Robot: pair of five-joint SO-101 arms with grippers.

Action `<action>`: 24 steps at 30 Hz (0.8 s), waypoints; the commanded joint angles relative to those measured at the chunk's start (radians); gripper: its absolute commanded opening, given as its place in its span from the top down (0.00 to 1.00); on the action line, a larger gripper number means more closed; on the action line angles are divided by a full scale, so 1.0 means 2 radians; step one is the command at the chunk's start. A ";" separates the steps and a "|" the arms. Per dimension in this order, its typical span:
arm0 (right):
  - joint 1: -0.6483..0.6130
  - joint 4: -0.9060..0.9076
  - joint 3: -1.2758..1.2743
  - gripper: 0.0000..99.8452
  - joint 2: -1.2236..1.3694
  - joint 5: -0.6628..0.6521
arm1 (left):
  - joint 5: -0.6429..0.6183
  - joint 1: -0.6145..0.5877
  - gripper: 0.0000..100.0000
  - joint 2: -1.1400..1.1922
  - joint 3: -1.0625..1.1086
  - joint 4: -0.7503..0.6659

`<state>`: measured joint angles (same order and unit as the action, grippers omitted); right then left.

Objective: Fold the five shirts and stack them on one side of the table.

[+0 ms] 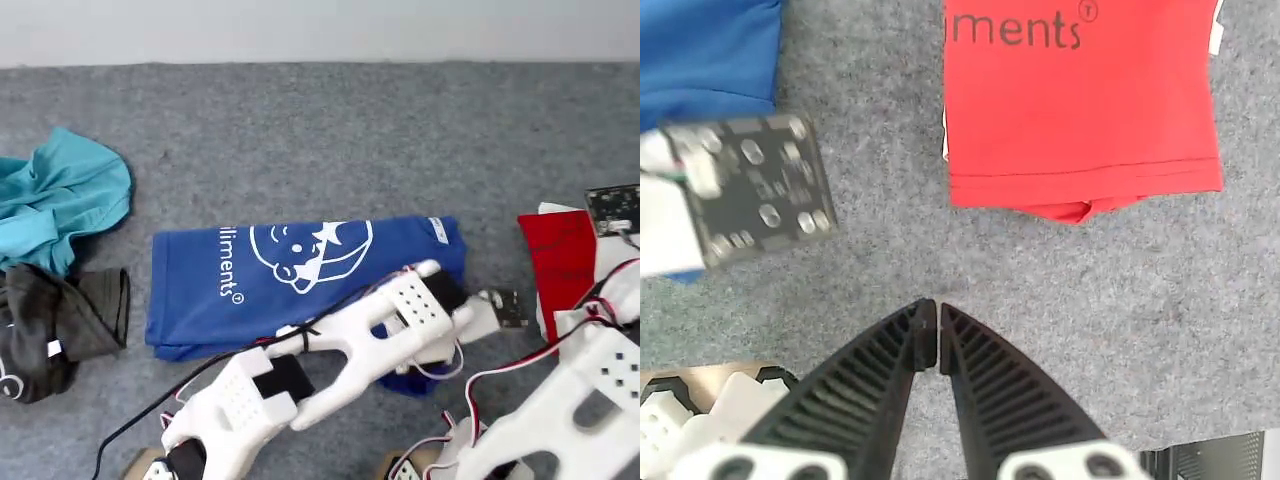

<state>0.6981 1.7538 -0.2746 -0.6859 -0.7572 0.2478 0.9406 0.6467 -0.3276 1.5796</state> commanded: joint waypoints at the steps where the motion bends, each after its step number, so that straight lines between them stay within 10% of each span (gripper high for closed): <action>1: 0.006 0.020 0.002 0.99 -0.009 -0.002 | 0.008 -0.030 0.99 -0.051 -0.039 0.015; 24: 0.006 0.020 0.002 0.99 -0.007 -0.001 | 0.053 -0.225 0.92 0.109 -0.256 -0.030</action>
<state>0.6981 1.7538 -0.2746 -0.6859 -0.7572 0.3491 0.5217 0.8385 -0.7265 1.5275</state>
